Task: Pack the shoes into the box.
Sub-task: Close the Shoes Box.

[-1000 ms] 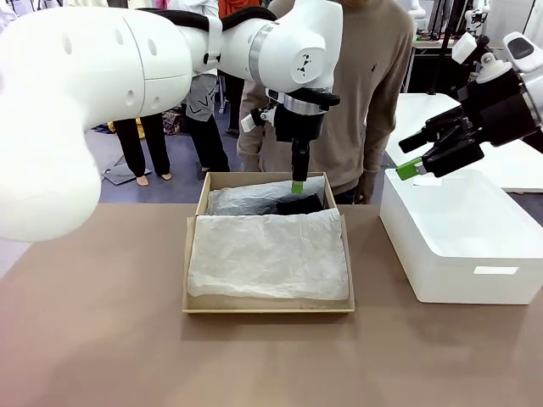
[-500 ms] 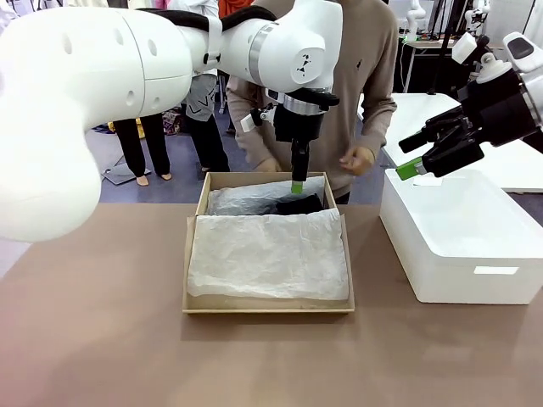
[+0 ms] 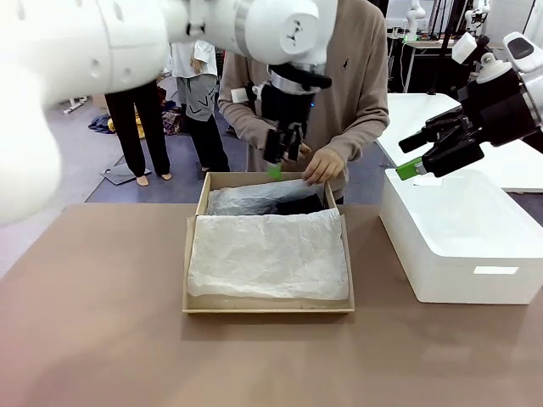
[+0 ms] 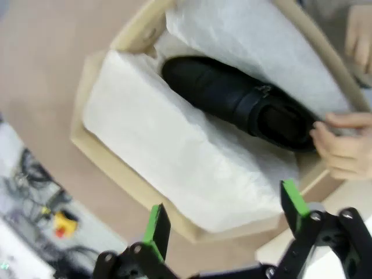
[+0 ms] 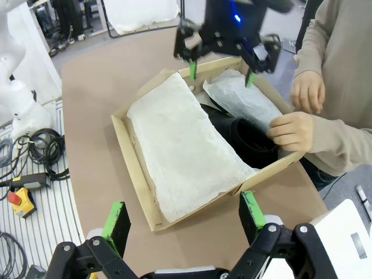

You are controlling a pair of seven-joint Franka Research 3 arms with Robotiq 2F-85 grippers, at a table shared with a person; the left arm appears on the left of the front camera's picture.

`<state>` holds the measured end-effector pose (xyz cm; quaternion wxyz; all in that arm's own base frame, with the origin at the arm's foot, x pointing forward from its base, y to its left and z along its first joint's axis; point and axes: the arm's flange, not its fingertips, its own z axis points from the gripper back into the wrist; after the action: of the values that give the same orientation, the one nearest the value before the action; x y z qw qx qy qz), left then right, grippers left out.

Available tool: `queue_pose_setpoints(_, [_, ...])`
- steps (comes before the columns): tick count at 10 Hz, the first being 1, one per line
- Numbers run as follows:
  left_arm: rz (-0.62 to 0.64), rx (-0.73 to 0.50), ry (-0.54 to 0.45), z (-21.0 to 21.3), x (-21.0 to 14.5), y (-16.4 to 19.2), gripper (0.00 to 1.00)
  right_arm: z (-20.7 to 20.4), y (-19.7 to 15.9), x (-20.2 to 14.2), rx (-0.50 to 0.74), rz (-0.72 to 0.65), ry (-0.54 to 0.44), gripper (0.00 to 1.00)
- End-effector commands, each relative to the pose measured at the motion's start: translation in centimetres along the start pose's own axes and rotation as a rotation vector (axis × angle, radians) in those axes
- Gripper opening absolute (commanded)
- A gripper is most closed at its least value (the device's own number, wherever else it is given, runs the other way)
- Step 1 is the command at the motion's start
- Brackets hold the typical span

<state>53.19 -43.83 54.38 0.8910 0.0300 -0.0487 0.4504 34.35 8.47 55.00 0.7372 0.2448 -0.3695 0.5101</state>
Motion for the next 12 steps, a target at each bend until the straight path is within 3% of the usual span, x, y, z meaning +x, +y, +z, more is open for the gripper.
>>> queue_pose_setpoints(1, [-0.266,0.047,-0.021,0.2,3.2,4.7,1.00,-0.3,-0.3,0.0,0.006,0.027,-0.035,1.00])
queue_pose_setpoints(3, [-0.634,-0.028,0.045,1.1,5.7,7.3,1.00,-0.3,-0.3,0.0,0.006,0.027,-0.035,1.00])
queue_pose_setpoints(6, [-0.949,-0.122,0.101,1.4,8.5,9.8,1.00,-0.3,-0.3,0.0,0.006,0.027,-0.035,1.00])
queue_pose_setpoints(7, [-0.982,-0.164,0.114,1.4,9.0,10.1,1.00,-0.3,-0.3,0.0,0.006,0.027,-0.035,1.00])
queue_pose_setpoints(8, [-0.847,-0.111,0.057,2.8,7.6,7.3,1.00,-0.3,-0.3,0.0,0.006,0.027,-0.035,1.00])
queue_pose_setpoints(12, [-0.847,-0.111,0.057,2.8,7.6,7.3,1.00,-0.3,-0.3,0.0,0.006,0.027,-0.035,1.00])
